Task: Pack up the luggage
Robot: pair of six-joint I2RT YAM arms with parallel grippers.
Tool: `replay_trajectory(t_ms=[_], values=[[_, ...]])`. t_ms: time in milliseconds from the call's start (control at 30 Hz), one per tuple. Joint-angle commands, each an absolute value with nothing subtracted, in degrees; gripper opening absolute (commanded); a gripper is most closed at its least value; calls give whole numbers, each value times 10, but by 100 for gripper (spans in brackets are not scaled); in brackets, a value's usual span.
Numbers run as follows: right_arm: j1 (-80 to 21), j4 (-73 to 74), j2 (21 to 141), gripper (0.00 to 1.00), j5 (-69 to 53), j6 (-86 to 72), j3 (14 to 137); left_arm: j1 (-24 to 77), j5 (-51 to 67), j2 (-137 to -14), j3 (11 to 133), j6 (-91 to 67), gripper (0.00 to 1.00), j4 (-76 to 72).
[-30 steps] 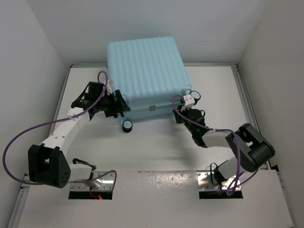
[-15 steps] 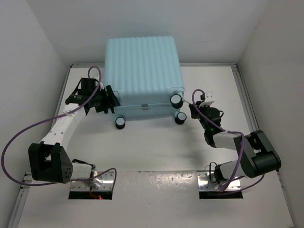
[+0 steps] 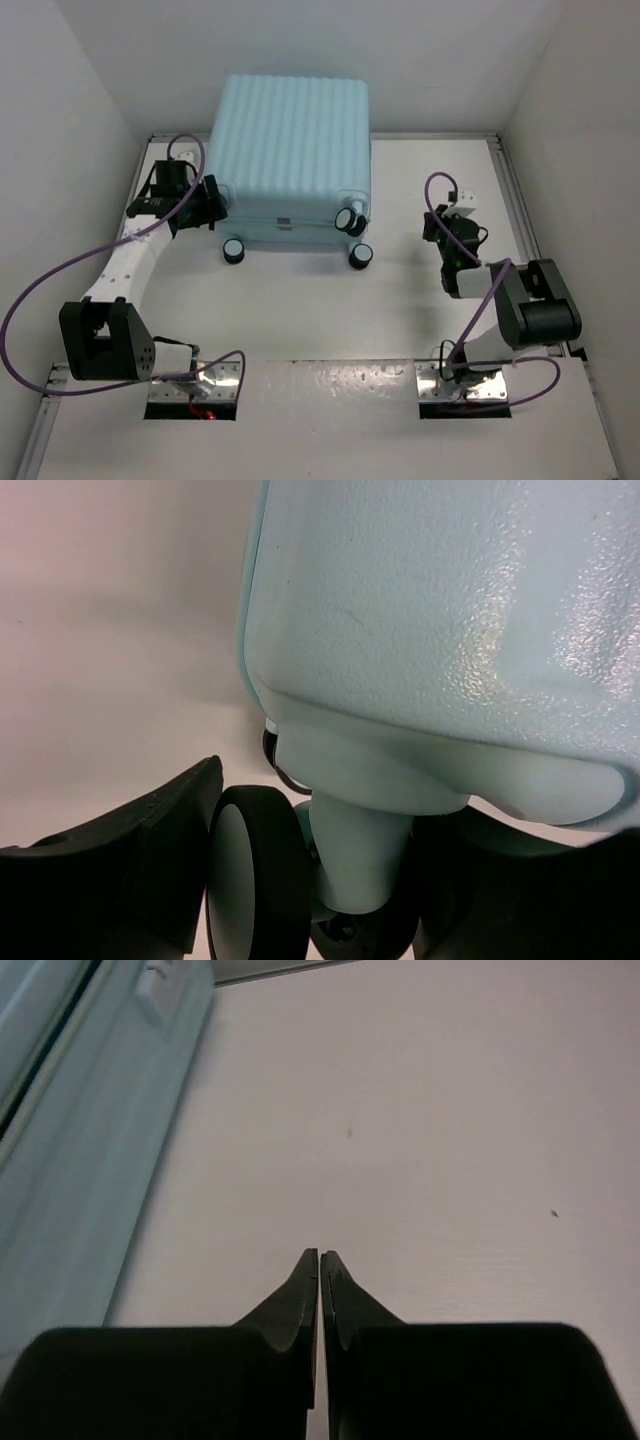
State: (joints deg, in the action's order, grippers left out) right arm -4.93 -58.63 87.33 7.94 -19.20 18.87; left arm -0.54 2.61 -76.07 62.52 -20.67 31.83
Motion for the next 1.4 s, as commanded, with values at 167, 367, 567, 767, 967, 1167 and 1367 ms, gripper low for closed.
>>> replay_trajectory(t_ms=[167, 367, 567, 767, 967, 1167, 1367], values=[[-9, -611, 844, 55, -401, -208, 210, -57, -66, -813, 612, -165, 0, 359], [-50, -551, 818, 63, -370, -191, 179, -57, -44, -805, 617, -179, 14, 359], [-162, -559, 818, 74, -223, -109, 158, -46, -37, -789, 611, -190, 24, 347], [-217, -630, 884, 79, -87, -87, 183, -34, -37, -778, 605, -195, 26, 347], [-224, -673, 918, 80, -12, -75, 198, -34, -37, -772, 588, -195, 26, 342], [-221, -709, 933, 78, -75, -86, 209, -34, -32, -772, 583, -195, 26, 342], [-222, -726, 957, 62, -105, -69, 222, -34, -32, -772, 583, -195, 26, 337]])
